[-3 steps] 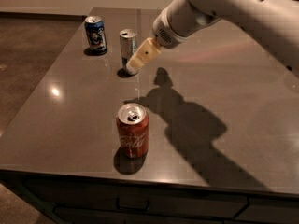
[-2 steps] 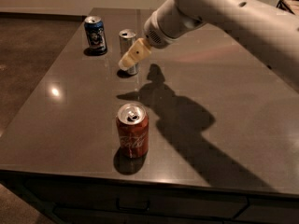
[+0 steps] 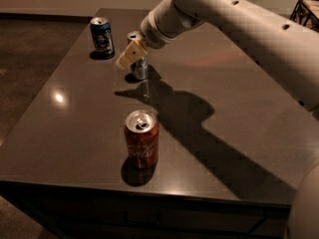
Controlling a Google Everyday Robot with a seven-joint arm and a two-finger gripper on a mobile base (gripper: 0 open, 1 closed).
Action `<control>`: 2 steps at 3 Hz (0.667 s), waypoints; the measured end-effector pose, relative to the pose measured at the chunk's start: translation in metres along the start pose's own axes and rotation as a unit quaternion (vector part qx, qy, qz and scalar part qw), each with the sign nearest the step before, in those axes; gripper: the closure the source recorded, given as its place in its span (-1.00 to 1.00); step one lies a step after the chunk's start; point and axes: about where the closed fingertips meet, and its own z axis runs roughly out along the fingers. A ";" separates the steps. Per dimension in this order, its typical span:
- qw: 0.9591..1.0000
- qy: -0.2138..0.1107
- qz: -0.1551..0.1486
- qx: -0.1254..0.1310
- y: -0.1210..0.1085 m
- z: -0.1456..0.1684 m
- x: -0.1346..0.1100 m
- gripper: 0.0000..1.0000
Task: Move redbull can near coke can
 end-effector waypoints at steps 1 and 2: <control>0.999 -0.010 -0.012 -0.028 0.005 0.001 -0.010 -0.20; 0.998 -0.020 -0.022 -0.053 0.010 -0.010 -0.010 0.42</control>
Offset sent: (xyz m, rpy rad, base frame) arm -0.0098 0.0017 0.0166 0.0566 0.0280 0.1301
